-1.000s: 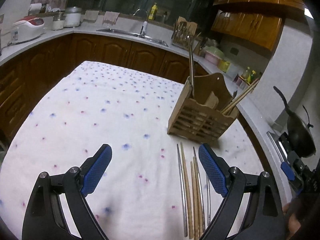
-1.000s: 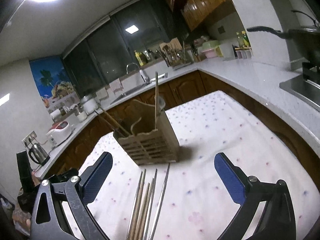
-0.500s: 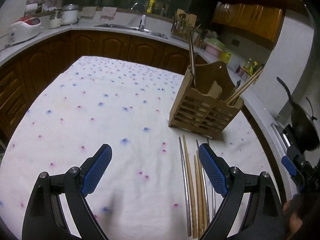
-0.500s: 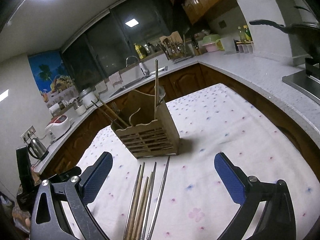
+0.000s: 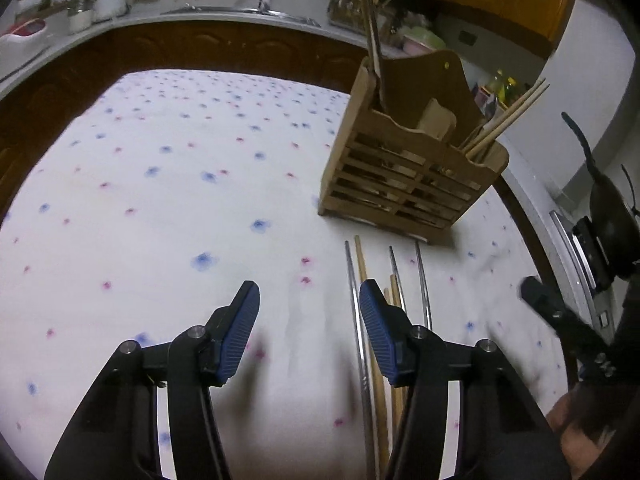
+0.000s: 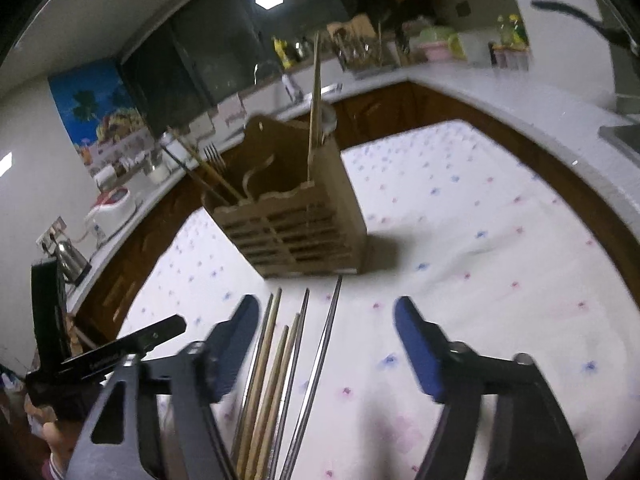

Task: Organize utensils
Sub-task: 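Grasp a steel chopstick with the left tool while the right tool grasps another, lift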

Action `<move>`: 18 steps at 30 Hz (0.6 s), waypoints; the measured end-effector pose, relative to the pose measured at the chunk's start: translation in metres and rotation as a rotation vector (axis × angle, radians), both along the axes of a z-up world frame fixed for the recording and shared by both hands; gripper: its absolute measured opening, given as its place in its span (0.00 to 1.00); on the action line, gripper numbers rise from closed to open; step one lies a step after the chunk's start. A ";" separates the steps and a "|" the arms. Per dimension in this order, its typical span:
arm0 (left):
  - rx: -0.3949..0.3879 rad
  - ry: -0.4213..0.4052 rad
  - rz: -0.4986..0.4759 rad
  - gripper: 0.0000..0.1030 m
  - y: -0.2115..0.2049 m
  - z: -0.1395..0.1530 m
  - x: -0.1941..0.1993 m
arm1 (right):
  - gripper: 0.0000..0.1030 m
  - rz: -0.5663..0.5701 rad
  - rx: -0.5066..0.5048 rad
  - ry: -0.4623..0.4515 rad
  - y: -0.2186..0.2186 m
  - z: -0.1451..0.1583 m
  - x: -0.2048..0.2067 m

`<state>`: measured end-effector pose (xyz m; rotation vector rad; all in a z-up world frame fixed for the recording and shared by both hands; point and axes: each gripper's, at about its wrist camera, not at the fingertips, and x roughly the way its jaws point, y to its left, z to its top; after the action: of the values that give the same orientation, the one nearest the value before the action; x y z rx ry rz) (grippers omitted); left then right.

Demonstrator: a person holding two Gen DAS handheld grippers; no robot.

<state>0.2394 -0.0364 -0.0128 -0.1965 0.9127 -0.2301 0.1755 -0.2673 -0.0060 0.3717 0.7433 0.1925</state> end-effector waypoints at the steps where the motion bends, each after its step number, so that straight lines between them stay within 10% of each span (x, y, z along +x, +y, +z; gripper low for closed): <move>1: 0.000 0.004 -0.007 0.50 -0.002 -0.001 0.003 | 0.52 0.008 -0.003 0.013 0.002 -0.004 0.005; 18: 0.107 0.106 -0.112 0.29 -0.044 -0.042 0.059 | 0.26 0.078 -0.061 0.156 0.018 -0.054 0.069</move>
<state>0.2985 -0.0801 -0.0550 -0.0587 1.0397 -0.2752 0.2447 -0.2491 -0.0604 0.3026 0.9162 0.2155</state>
